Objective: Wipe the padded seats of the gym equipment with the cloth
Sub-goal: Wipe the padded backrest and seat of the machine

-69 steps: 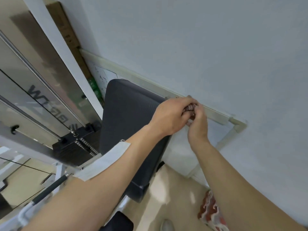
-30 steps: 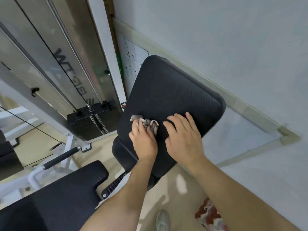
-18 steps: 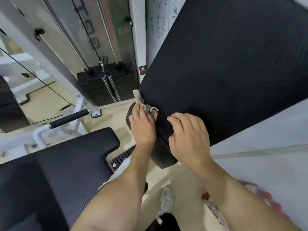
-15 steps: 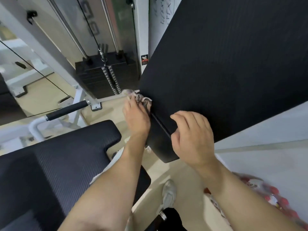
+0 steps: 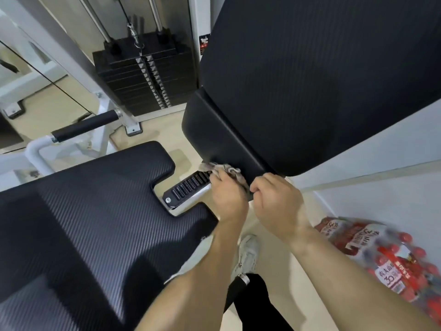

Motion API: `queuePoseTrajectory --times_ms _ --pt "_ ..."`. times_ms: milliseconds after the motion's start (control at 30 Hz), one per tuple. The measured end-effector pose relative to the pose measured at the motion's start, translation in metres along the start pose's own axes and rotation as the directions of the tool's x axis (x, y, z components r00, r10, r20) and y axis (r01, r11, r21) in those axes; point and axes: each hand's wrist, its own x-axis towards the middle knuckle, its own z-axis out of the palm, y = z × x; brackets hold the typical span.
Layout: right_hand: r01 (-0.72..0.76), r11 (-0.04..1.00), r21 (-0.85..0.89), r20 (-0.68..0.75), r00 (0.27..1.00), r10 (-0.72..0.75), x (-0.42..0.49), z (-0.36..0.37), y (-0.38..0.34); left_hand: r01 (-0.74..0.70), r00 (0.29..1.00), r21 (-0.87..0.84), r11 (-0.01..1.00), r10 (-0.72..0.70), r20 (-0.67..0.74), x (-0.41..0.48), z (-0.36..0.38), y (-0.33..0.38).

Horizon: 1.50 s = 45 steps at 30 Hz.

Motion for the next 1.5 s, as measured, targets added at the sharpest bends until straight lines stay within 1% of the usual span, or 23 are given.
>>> queuePoseTrajectory --times_ms 67,100,167,233,267,300,400,500,533,600,700,800,867,933,967,1033,1067,1133,1200,1300,1400,1433,1500 --pt "-0.032 0.999 -0.025 0.010 0.999 0.033 -0.009 0.001 0.002 -0.111 0.990 0.065 0.992 0.105 0.091 -0.020 0.003 -0.011" --pt "-0.043 0.999 -0.009 0.025 0.999 0.044 -0.011 0.002 0.002 -0.110 0.988 0.030 0.993 0.106 0.113 -0.015 -0.004 -0.012" --pt "-0.038 0.998 0.040 0.058 0.998 0.036 -0.011 0.004 0.003 -0.052 0.998 -0.108 0.993 0.054 0.019 0.024 -0.013 -0.011" --pt "-0.018 0.998 0.068 0.067 0.998 0.013 -0.005 0.010 0.002 0.083 0.992 -0.322 0.943 -0.110 -0.065 0.091 -0.030 -0.007" --pt "-0.017 0.997 0.081 0.073 0.997 0.011 -0.003 0.013 0.001 0.158 0.976 -0.494 0.855 -0.212 -0.055 0.122 -0.039 -0.009" --pt "-0.028 0.995 0.094 0.074 0.997 0.021 -0.002 0.017 0.000 0.224 0.956 -0.597 0.771 -0.294 -0.021 0.147 -0.044 -0.014" --pt "-0.061 0.991 0.123 0.047 0.997 0.056 -0.005 0.031 -0.001 0.251 0.949 -0.591 0.767 -0.315 -0.007 0.180 -0.037 -0.042" --pt "-0.008 0.993 0.116 0.035 0.999 0.004 -0.020 0.047 0.001 0.254 0.963 -0.693 0.675 -0.244 0.115 0.174 -0.027 -0.057" --pt "-0.002 0.995 0.099 0.059 0.998 -0.004 -0.027 0.051 0.002 0.241 0.969 -0.709 0.662 -0.208 0.135 0.168 -0.023 -0.058" --pt "-0.007 0.999 0.053 0.110 0.994 0.001 -0.040 0.056 0.005 0.289 0.957 -0.723 0.628 -0.186 0.222 0.152 -0.015 -0.056" --pt "-0.021 1.000 0.023 0.116 0.993 0.018 -0.056 0.058 0.007 0.361 0.932 -0.751 0.553 -0.242 0.269 0.127 -0.007 -0.049" --pt "-0.039 0.999 0.022 0.132 0.991 0.035 -0.066 0.059 0.006 0.378 0.921 -0.734 0.563 -0.310 0.237 0.106 0.000 -0.045" --pt "-0.074 0.996 0.048 0.158 0.985 0.066 -0.070 0.058 0.005 0.431 0.900 -0.741 0.515 -0.302 0.313 0.081 0.014 -0.047" --pt "-0.129 0.989 0.071 0.210 0.971 0.112 -0.071 0.055 0.001 0.521 0.854 -0.721 0.458 -0.289 0.433 0.051 0.024 -0.049" --pt "-0.161 0.984 0.075 0.236 0.962 0.139 -0.071 0.053 -0.001 0.561 0.827 -0.693 0.453 -0.275 0.490 0.035 0.024 -0.047" --pt "-0.231 0.969 0.085 0.256 0.945 0.203 -0.071 0.047 -0.002 0.636 0.751 -0.600 0.486 -0.209 0.626 0.012 0.018 -0.048" --pt "-0.268 0.960 0.085 0.262 0.935 0.238 -0.071 0.043 -0.002 0.651 0.702 -0.535 0.538 -0.160 0.693 0.002 0.011 -0.050" --pt "-0.326 0.942 0.078 0.261 0.919 0.296 -0.073 0.027 -0.003 0.635 0.594 -0.405 0.658 -0.079 0.801 -0.018 -0.007 -0.055" --pt "-0.395 0.916 0.069 0.234 0.899 0.370 -0.078 0.004 -0.006 0.620 0.528 -0.344 0.705 -0.050 0.848 -0.034 -0.028 -0.050" --pt "-0.521 0.853 0.032 0.223 0.836 0.502 -0.086 -0.039 -0.017 0.600 0.546 -0.365 0.712 -0.030 0.838 -0.057 -0.059 -0.025" --pt "-0.651 0.758 0.045 0.335 0.724 0.603 -0.102 -0.083 -0.031 0.526 0.518 -0.415 0.743 0.108 0.849 -0.088 -0.101 0.010" --pt "-0.683 0.721 0.119 0.352 0.708 0.612 -0.108 -0.099 -0.039 0.491 0.512 -0.432 0.756 0.150 0.846 -0.100 -0.116 0.022" --pt "-0.725 0.593 0.350 0.418 0.687 0.594 -0.119 -0.131 -0.058 0.420 0.494 -0.460 0.782 0.228 0.839 -0.126 -0.146 0.046"
